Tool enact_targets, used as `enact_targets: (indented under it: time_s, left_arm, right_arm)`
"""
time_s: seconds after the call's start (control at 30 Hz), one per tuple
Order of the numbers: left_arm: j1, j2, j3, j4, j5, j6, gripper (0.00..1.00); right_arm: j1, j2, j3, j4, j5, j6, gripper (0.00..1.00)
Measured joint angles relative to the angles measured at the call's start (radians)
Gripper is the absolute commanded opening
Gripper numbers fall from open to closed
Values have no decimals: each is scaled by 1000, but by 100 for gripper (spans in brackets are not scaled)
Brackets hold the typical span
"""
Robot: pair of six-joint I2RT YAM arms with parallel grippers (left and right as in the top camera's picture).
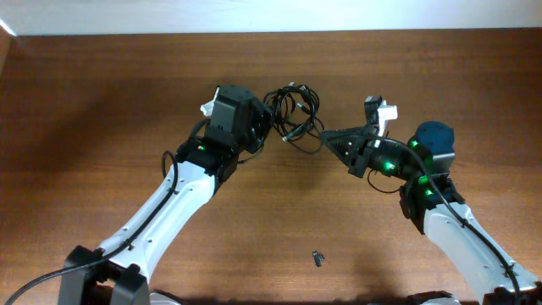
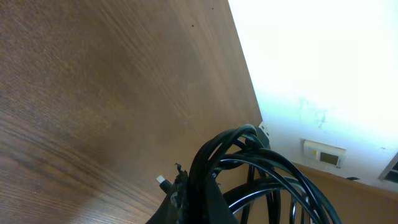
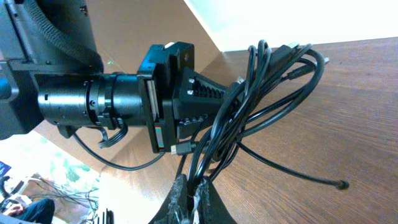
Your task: Untangle cables
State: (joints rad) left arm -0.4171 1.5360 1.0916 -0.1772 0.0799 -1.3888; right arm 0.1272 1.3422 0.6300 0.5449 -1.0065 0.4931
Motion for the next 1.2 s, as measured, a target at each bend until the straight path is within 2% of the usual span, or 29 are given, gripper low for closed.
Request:
enact_targets:
  time_s: [0.07,0.13,0.27,0.33,0.37,0.47,0.53,0.63,0.83,0.97,1.07,1.13,1.2]
  left_arm:
    - [-1,-5,9,-121,-3,-3,0]
    - [14,-6,7,-248,-66,-6,0]
    - [27,-6,4,-290,-143,-8,0]
    - [27,-6,4,-283,-143,-7,0]
    - [27,-6,3,-265,-136,5,0]
    - [27,-6,2,-117,-69,169,0]
    - [27,-6,0,14,56,356,0]
    - [26,-6,0,59,179,528,0]
    - [27,-6,0,61,282,665,0]
    - [26,-6,0,63,306,690,0]
    - [26,-6,0,79,314,689,0]
    - [27,-6,0,105,317,684,0]
    - [27,-6,0,108,325,672,0]
  right_arm:
    - [0,0,0,8,-20,-5,4]
    - [0,-2,0,32,-43,-6,4]
    - [0,-2,0,83,-58,27,5]
    - [0,-2,0,64,-53,39,18]
    - [0,-2,1,38,-39,46,28]
    - [0,-2,3,-73,47,48,41]
    - [0,-2,4,-130,120,53,42]
    - [0,-2,4,-131,163,49,43]
    - [0,-2,4,-180,238,24,43]
    - [0,-2,4,-232,290,0,43]
    - [0,-2,4,-270,337,-26,25]
    - [0,-2,4,-274,349,-32,8]
    - [-1,-2,4,-278,356,-35,4]
